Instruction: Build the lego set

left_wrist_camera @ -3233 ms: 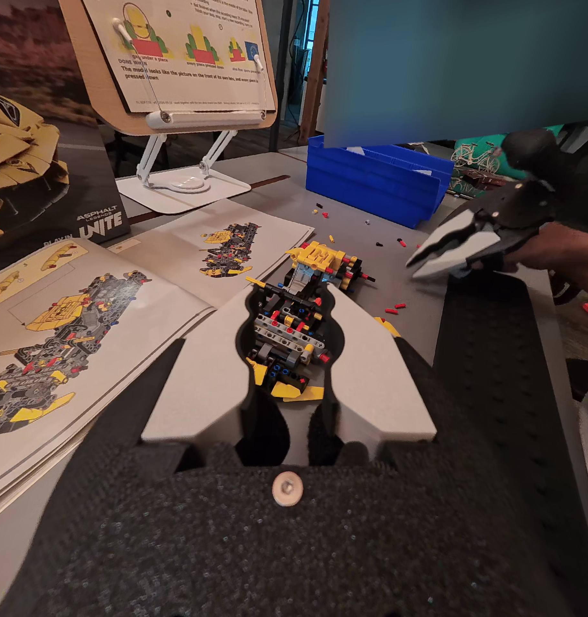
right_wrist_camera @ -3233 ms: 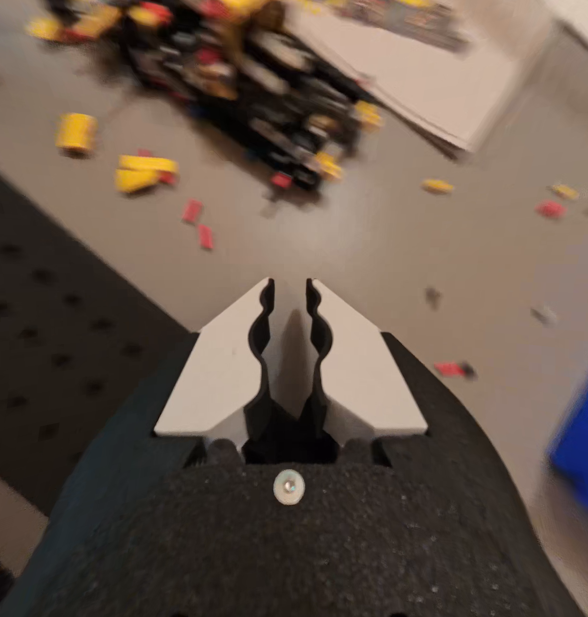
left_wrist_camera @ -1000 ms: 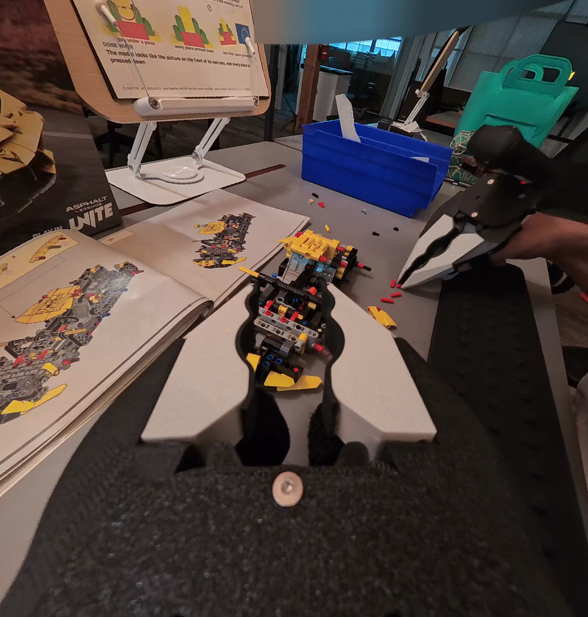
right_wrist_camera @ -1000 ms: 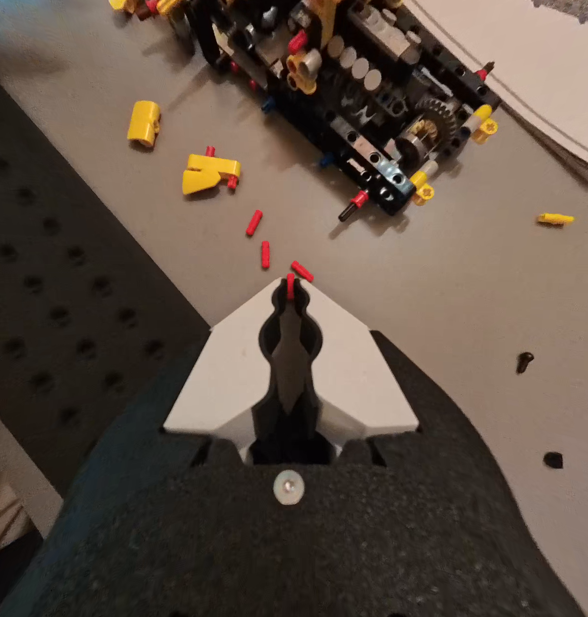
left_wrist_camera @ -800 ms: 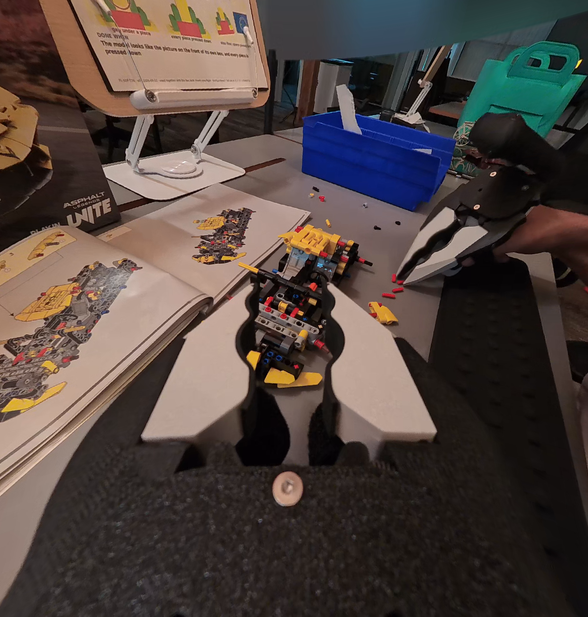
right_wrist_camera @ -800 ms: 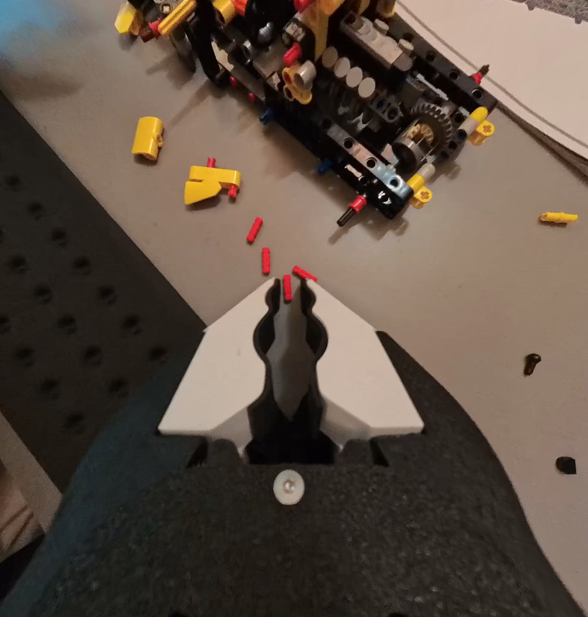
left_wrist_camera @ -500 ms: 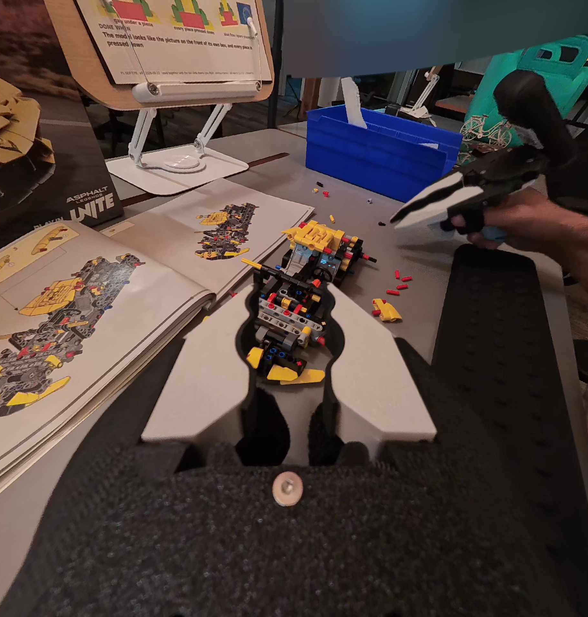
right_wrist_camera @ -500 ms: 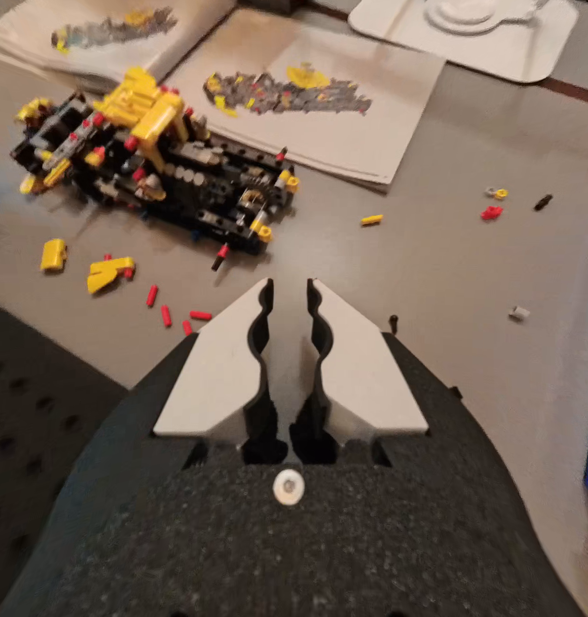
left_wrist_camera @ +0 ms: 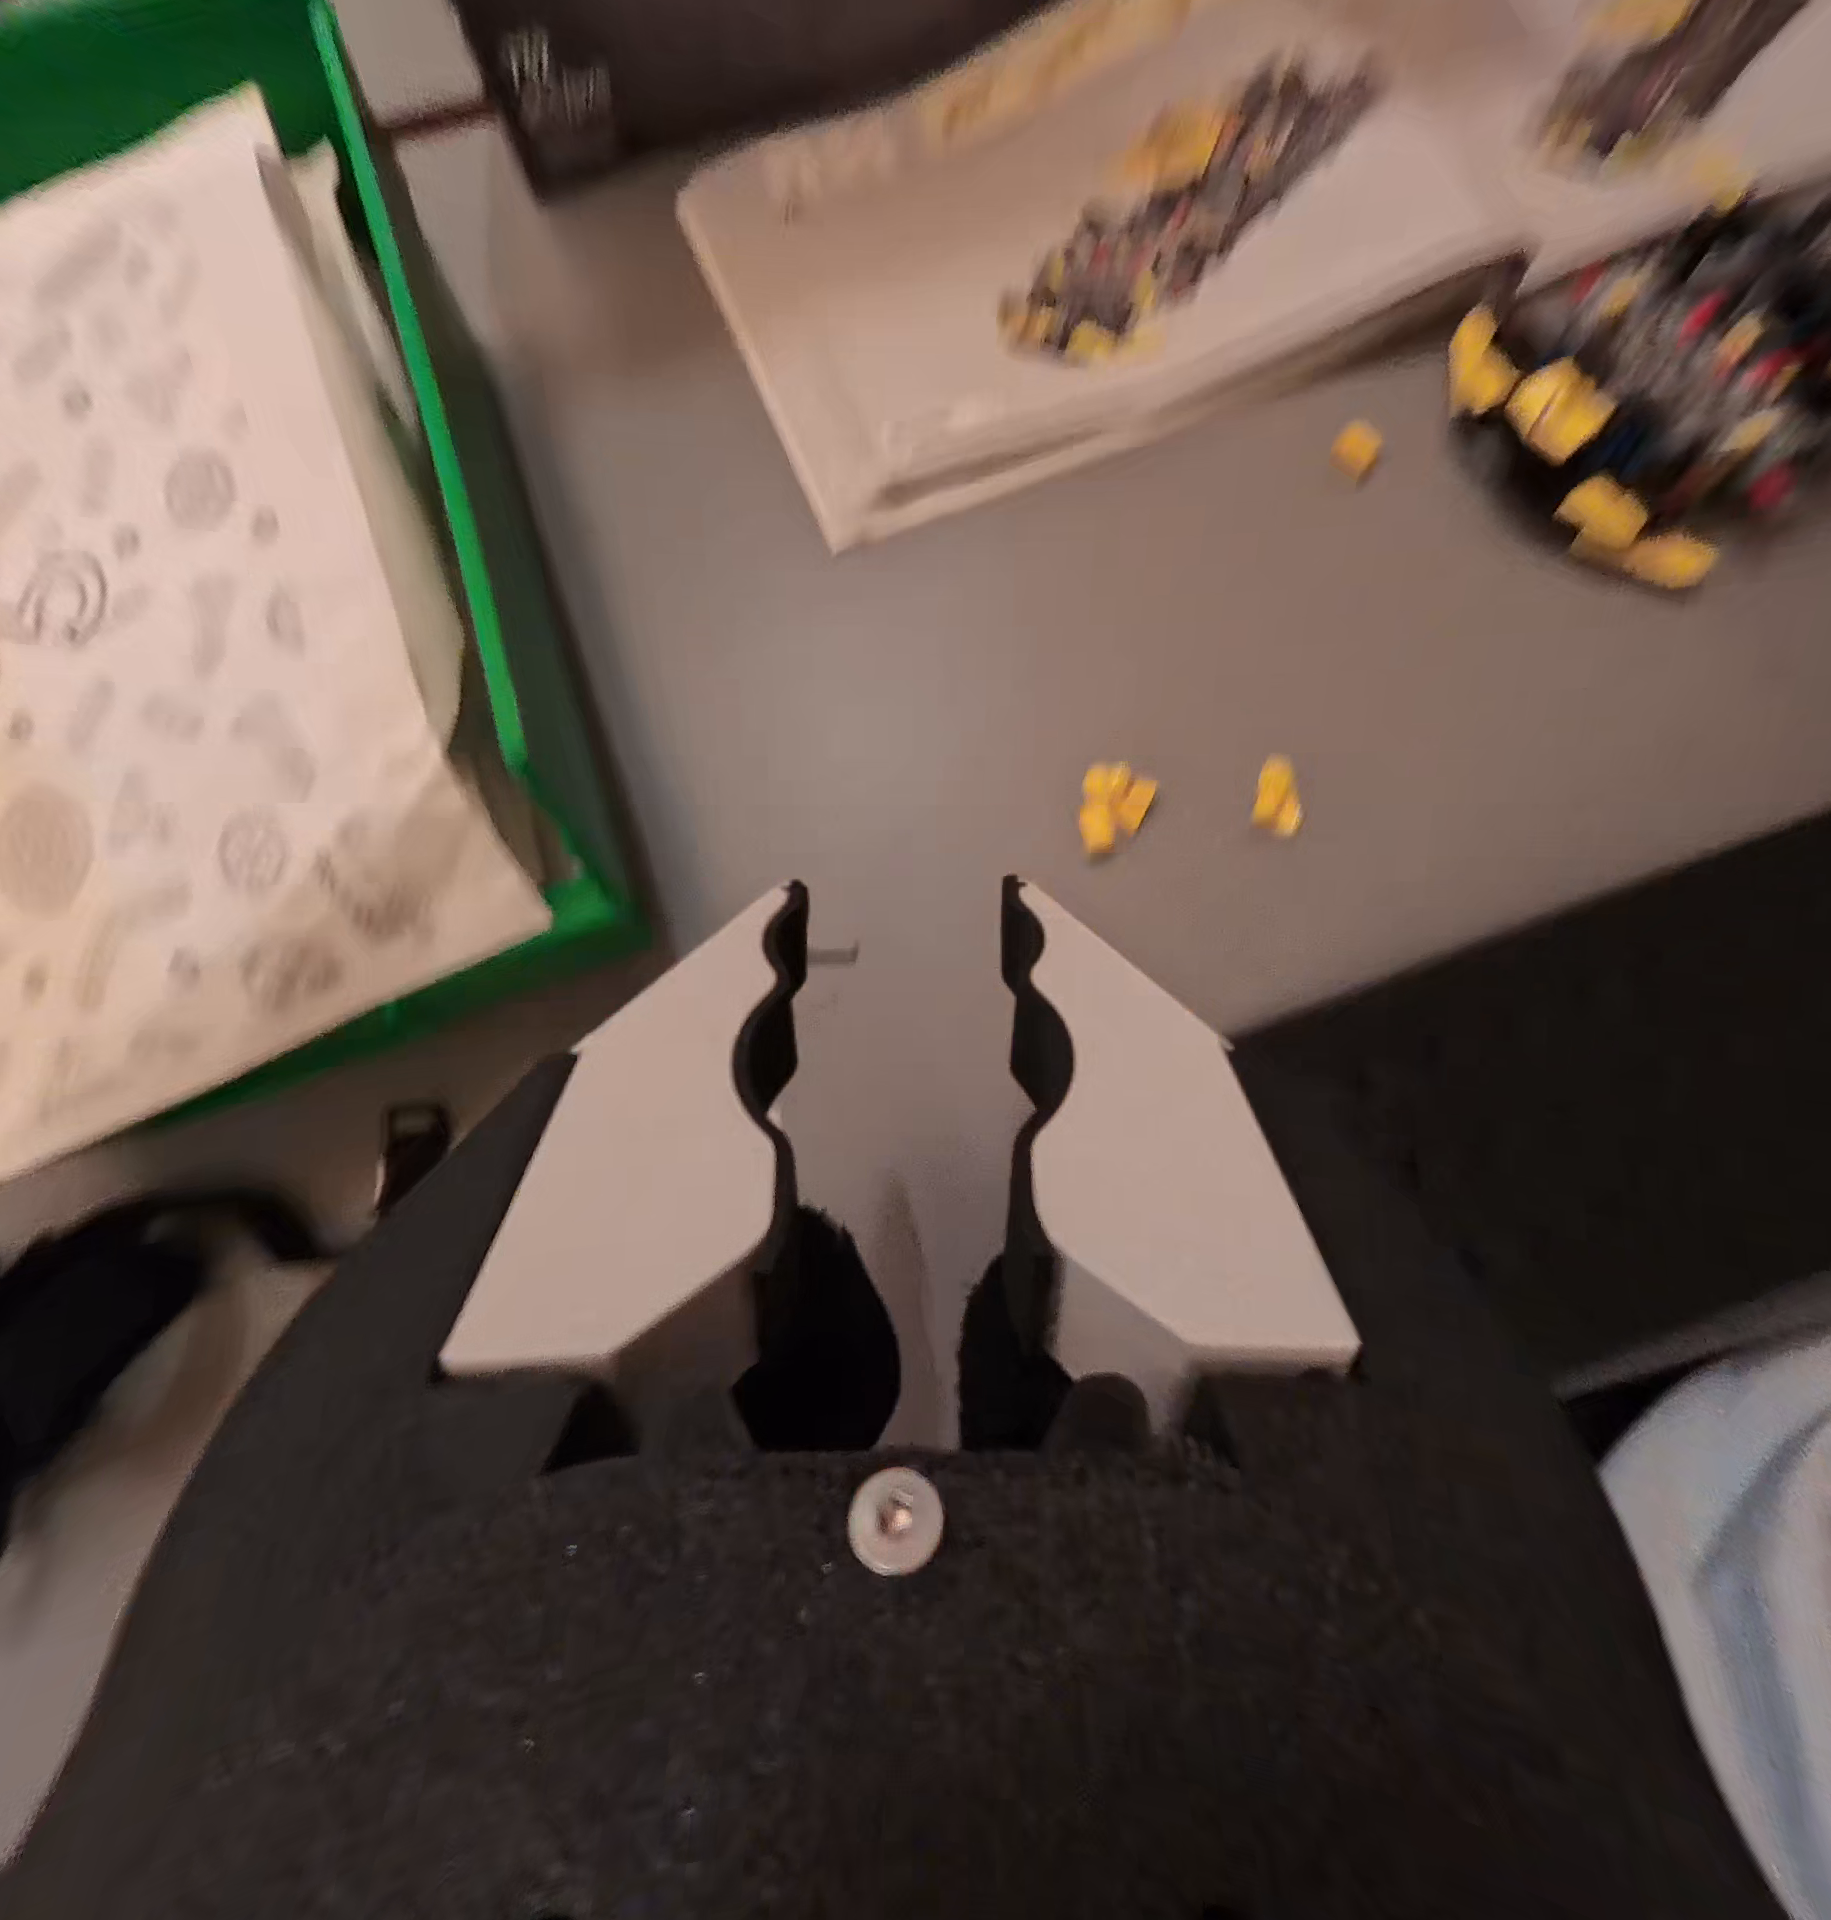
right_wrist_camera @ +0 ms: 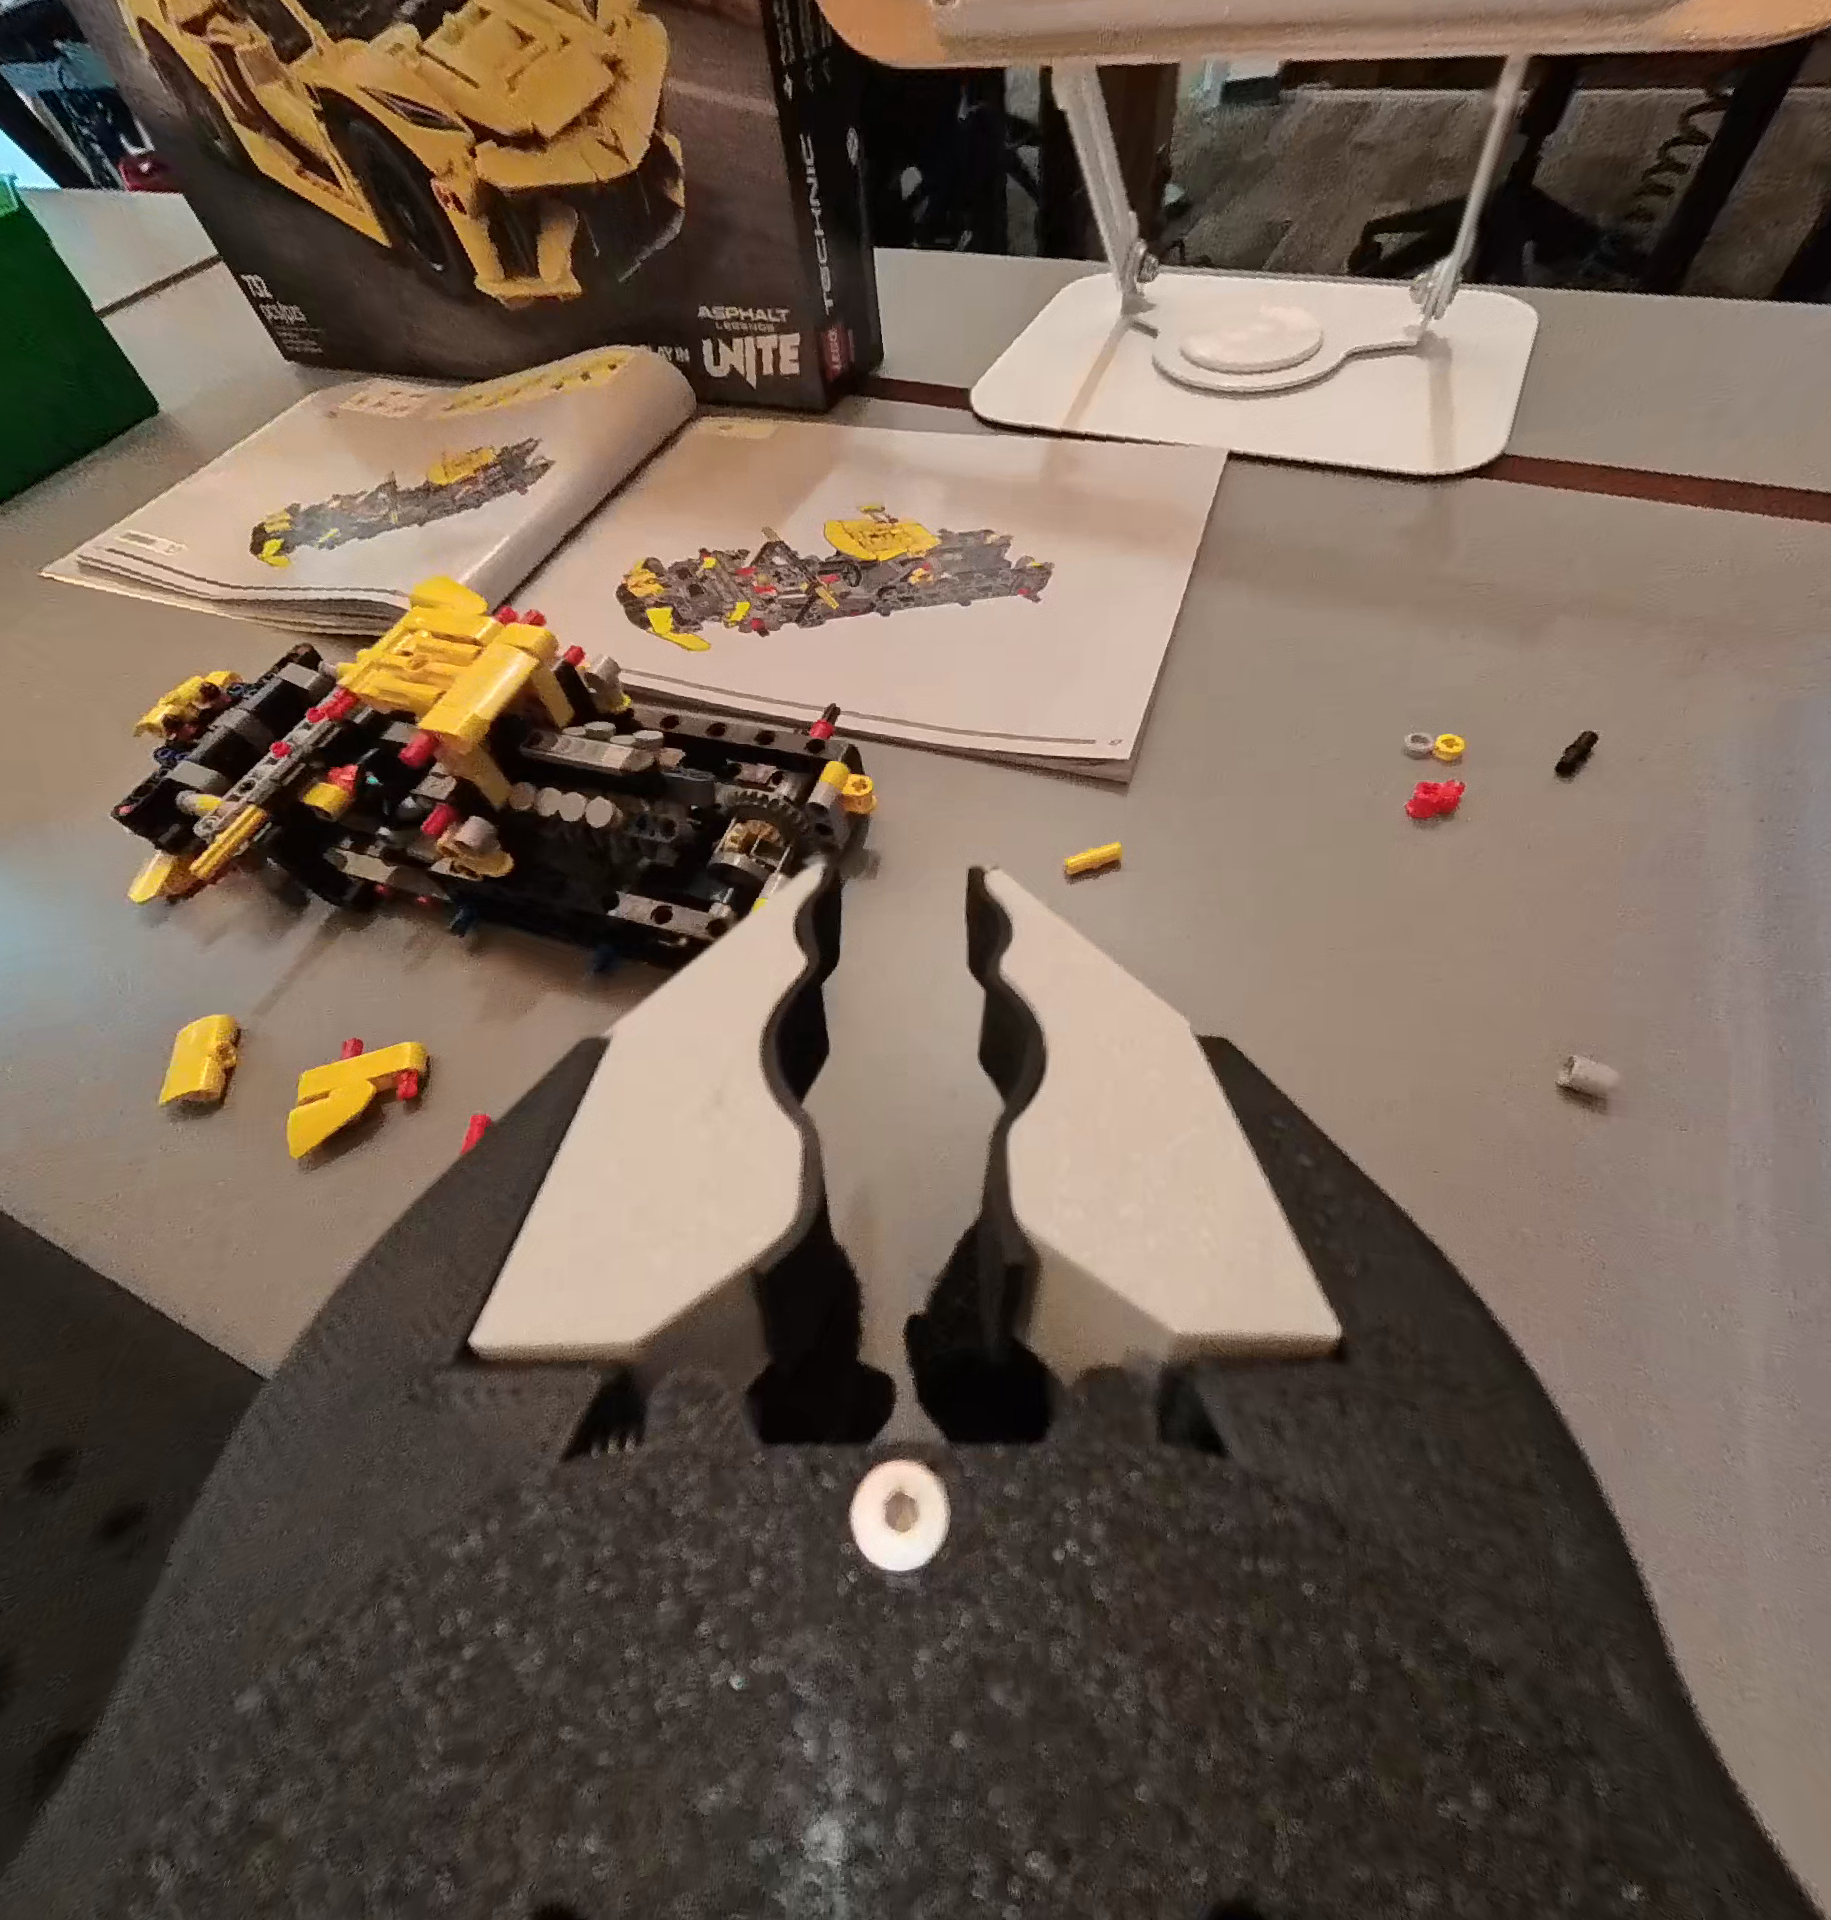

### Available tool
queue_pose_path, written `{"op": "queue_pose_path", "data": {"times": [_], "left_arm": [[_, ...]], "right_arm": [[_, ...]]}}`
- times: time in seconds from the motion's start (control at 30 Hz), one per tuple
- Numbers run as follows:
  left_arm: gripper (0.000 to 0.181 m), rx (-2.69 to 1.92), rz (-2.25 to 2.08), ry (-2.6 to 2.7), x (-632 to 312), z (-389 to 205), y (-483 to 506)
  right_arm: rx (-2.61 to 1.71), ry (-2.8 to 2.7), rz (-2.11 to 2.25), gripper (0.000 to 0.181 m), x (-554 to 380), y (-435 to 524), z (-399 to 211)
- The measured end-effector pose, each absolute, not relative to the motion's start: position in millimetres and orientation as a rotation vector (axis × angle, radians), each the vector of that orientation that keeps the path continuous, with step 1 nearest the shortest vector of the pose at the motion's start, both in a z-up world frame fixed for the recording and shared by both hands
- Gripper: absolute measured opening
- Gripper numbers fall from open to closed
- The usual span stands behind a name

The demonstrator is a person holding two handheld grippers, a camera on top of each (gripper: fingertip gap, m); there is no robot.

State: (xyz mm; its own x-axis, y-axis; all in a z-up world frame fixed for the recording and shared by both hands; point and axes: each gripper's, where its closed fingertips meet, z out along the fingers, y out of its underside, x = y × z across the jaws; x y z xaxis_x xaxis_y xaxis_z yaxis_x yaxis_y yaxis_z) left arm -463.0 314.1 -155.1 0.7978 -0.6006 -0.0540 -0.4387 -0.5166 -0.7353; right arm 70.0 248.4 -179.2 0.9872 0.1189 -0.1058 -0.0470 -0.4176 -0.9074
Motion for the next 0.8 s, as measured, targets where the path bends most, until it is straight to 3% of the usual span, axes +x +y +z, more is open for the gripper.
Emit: {"op": "queue_pose_path", "data": {"times": [0.4,0.63,0.67,0.8], "left_arm": [[0.037,-2.279,-0.346,0.666,-472,-232,338],[0.037,-2.243,-0.324,0.739,-475,-241,349],[0.024,-2.234,-0.317,0.75,-474,-240,350],[0.023,-2.231,-0.315,0.773,-476,-240,347]], "right_arm": [[-1.992,-0.112,0.115,0.022,65,247,-179],[-2.011,-0.108,0.122,0.022,65,247,-183],[-2.015,-0.113,0.121,0.022,64,247,-183],[-2.038,-0.133,0.116,0.022,62,248,-187]]}}
